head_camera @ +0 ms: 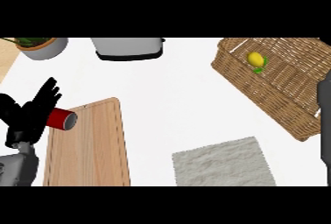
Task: Pick the lemon from the placemat and place it in the basket
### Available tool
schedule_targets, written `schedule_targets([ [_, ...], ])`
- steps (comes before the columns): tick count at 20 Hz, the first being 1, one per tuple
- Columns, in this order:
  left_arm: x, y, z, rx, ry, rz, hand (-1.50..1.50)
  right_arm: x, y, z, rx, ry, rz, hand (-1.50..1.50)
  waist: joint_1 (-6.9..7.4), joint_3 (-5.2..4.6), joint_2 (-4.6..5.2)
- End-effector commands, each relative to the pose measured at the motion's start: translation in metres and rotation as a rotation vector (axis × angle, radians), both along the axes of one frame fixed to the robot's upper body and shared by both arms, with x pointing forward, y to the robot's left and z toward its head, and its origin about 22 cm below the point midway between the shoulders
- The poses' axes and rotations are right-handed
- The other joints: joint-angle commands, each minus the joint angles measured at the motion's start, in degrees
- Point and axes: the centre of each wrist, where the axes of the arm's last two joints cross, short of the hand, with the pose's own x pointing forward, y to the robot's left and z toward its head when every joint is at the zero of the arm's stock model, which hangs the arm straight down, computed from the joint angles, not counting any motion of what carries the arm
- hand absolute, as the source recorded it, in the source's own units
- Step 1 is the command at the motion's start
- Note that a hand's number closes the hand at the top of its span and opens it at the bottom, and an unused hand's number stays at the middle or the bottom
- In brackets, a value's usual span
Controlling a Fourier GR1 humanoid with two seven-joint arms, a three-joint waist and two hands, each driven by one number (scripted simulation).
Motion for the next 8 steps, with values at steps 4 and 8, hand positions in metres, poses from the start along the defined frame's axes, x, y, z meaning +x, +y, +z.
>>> schedule_targets([
  [4, -0.005, -0.004, 0.000, 0.002, 0.009, 0.016, 0.00, -0.087, -0.015, -0.014, 0.060, 0.079, 0.127, -1.50, -1.46, 0.01, -0.33],
  [8, -0.015, 0.004, 0.002, 0.015, 0.004, 0.023, 0.00, -0.151, -0.026, -0.010, 0.044, 0.107, 0.140, -1.50, -1.11, 0.01, -0.35],
])
